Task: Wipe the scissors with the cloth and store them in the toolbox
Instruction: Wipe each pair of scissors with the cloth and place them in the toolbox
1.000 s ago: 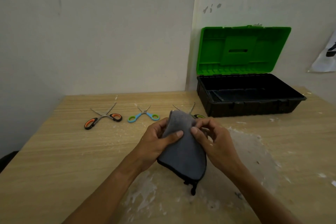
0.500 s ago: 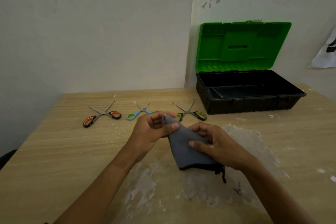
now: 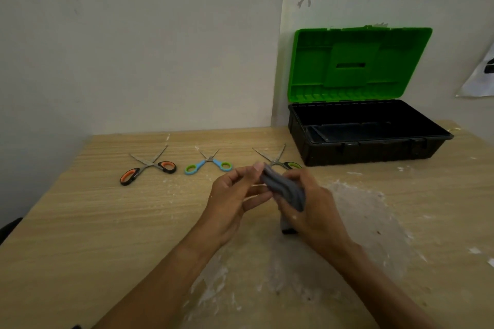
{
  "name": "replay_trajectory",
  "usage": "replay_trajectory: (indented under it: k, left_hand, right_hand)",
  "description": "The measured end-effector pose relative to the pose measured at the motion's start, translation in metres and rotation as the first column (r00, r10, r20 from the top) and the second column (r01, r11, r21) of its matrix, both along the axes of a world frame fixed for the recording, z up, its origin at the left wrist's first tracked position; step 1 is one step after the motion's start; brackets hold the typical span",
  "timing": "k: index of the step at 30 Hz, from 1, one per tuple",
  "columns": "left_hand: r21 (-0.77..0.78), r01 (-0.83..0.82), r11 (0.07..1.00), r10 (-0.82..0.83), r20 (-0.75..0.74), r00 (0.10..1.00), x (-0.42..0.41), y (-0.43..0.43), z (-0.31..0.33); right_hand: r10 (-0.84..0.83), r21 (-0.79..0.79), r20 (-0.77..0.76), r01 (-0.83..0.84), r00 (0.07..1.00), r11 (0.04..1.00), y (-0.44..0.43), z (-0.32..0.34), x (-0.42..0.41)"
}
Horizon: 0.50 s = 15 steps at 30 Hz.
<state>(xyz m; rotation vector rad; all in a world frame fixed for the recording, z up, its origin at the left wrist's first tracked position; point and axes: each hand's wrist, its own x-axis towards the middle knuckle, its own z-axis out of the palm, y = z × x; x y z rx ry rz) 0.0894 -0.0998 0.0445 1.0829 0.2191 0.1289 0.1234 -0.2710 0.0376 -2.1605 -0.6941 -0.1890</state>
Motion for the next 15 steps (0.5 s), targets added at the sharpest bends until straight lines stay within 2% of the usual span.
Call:
replay_trajectory:
  k: [2, 3, 5, 6, 8, 10, 12, 15]
  left_hand:
    - [0.250, -0.063, 0.966, 0.071, -0.026, 0.997, 0.012, 0.008, -0.002]
    - [0.447, -0.086, 0.890, 0.114, -0.037, 0.993, 0.021, 0.012, -0.005]
    - [0.795, -0.058, 0.604, 0.137, -0.032, 0.990, 0.042, 0.017, -0.011]
    - [0.890, -0.025, 0.456, 0.116, -0.031, 0.993, 0.053, 0.018, -0.015]
    - [0.974, 0.028, 0.224, 0.073, -0.046, 0.996, 0.074, 0.012, -0.022]
    - [0.997, 0.050, 0.062, 0.083, -0.055, 0.995, 0.091, 0.005, -0.026]
    - [0.998, 0.049, -0.037, 0.103, -0.045, 0.994, 0.102, 0.001, -0.028]
    - [0.994, 0.063, -0.088, 0.109, -0.053, 0.993, 0.111, 0.002, -0.031]
  right_hand:
    - [-0.016, 0.131, -0.139, 0.034, 0.990, 0.991, -0.013, 0.008, 0.013]
    - [0.004, 0.210, -0.230, 0.045, 0.973, 0.977, -0.020, 0.012, 0.020]
    - [0.049, 0.348, -0.376, 0.092, 0.925, 0.933, -0.029, 0.016, 0.030]
    - [0.048, 0.378, -0.415, 0.124, 0.909, 0.918, -0.033, 0.017, 0.034]
    - [0.039, 0.379, -0.454, 0.154, 0.890, 0.912, -0.038, 0.015, 0.041]
    - [0.034, 0.371, -0.469, 0.162, 0.882, 0.915, -0.041, 0.010, 0.046]
    - [0.028, 0.378, -0.486, 0.181, 0.874, 0.908, -0.041, 0.007, 0.049]
    - [0.024, 0.381, -0.500, 0.195, 0.866, 0.904, -0.042, 0.005, 0.051]
